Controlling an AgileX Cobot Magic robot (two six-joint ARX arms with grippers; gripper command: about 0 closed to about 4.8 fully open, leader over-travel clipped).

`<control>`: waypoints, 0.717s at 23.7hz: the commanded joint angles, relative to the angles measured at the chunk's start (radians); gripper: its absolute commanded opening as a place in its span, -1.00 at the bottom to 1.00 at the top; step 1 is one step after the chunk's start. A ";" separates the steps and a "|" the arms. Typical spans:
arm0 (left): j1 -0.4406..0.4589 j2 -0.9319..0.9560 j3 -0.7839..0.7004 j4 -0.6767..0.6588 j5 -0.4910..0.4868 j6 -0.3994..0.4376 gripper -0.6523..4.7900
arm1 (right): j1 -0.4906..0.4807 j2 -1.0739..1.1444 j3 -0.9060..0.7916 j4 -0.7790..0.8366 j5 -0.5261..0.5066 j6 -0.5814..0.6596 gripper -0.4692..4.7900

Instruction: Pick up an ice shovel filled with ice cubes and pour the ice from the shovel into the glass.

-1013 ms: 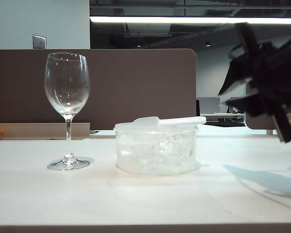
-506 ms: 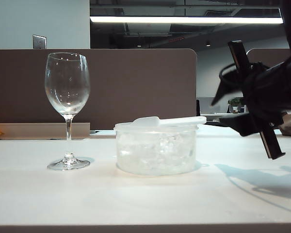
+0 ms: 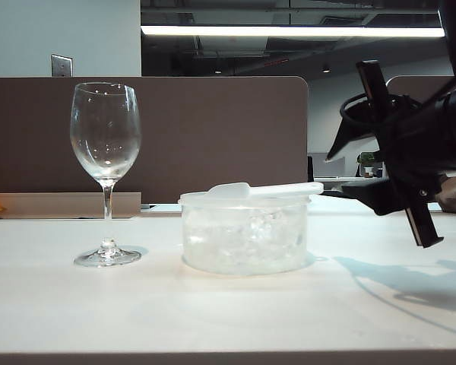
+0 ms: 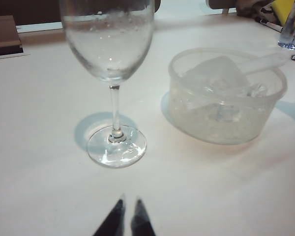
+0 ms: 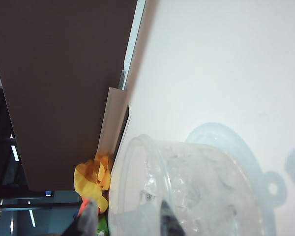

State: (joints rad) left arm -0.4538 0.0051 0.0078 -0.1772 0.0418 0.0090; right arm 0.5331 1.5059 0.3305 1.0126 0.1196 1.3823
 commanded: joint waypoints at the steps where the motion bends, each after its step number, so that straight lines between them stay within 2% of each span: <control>1: 0.001 0.001 0.000 -0.002 0.004 0.002 -0.65 | 0.000 0.002 0.003 0.017 -0.006 -0.019 -0.16; 17: 0.001 0.001 0.000 -0.002 0.004 0.002 -0.65 | 0.000 0.047 0.022 0.018 -0.029 -0.021 -0.13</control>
State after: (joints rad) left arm -0.4538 0.0051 0.0078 -0.1772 0.0418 0.0090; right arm 0.5331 1.5486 0.3424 1.0122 0.1024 1.3678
